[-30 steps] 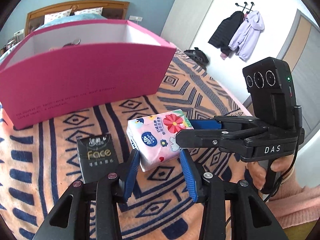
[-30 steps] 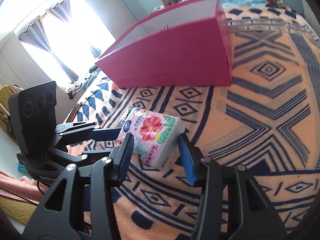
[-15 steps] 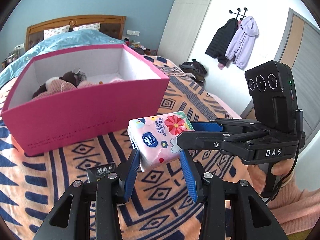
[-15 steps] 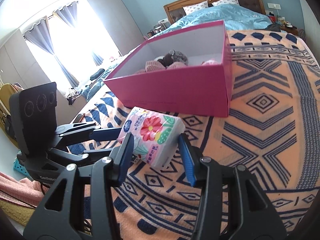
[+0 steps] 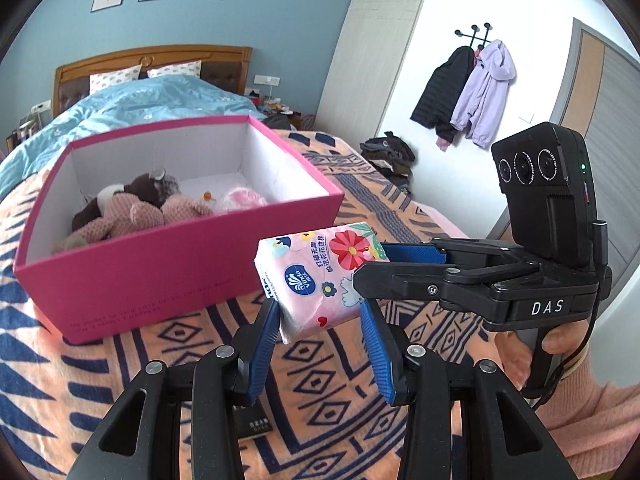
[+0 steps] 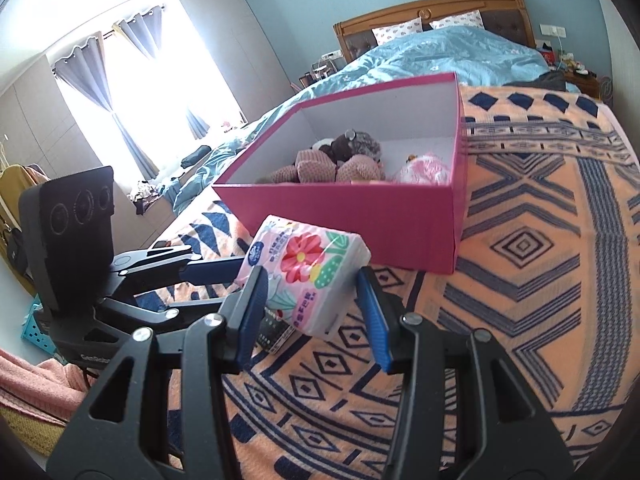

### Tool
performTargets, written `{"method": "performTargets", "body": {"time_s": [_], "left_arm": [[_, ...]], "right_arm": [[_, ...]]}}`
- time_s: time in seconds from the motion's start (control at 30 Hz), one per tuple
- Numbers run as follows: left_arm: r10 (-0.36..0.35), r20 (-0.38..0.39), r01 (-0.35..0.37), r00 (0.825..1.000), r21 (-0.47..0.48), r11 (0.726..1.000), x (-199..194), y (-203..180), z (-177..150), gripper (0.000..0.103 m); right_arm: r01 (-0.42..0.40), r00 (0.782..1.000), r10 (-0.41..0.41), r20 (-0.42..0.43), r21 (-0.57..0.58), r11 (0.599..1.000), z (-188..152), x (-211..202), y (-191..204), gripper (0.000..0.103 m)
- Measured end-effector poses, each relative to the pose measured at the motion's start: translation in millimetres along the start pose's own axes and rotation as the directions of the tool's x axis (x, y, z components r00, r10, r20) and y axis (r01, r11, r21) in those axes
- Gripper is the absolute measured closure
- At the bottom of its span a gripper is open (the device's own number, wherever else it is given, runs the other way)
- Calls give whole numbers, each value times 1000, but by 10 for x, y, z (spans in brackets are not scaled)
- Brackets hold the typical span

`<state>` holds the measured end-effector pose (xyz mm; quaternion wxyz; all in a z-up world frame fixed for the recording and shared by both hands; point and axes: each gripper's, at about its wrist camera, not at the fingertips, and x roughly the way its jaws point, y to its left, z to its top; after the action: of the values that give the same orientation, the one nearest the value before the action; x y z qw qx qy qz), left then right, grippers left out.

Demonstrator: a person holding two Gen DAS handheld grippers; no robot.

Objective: Organize objects

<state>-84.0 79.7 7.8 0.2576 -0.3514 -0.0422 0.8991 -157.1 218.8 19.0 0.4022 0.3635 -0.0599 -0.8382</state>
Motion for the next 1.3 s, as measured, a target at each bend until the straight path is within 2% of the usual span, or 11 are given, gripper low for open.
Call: {"method": "performTargets", "body": {"time_s": [0.53, 1.3], "left_arm": [[17, 44, -19, 999, 37, 999, 52, 11, 346, 61], [47, 51, -49, 998, 47, 998, 213, 101, 667, 61]], "right_arm": [[15, 998, -14, 56, -17, 1000, 325, -66, -74, 54], [10, 998, -11, 68, 23, 1000, 645, 43, -287, 54]]}}
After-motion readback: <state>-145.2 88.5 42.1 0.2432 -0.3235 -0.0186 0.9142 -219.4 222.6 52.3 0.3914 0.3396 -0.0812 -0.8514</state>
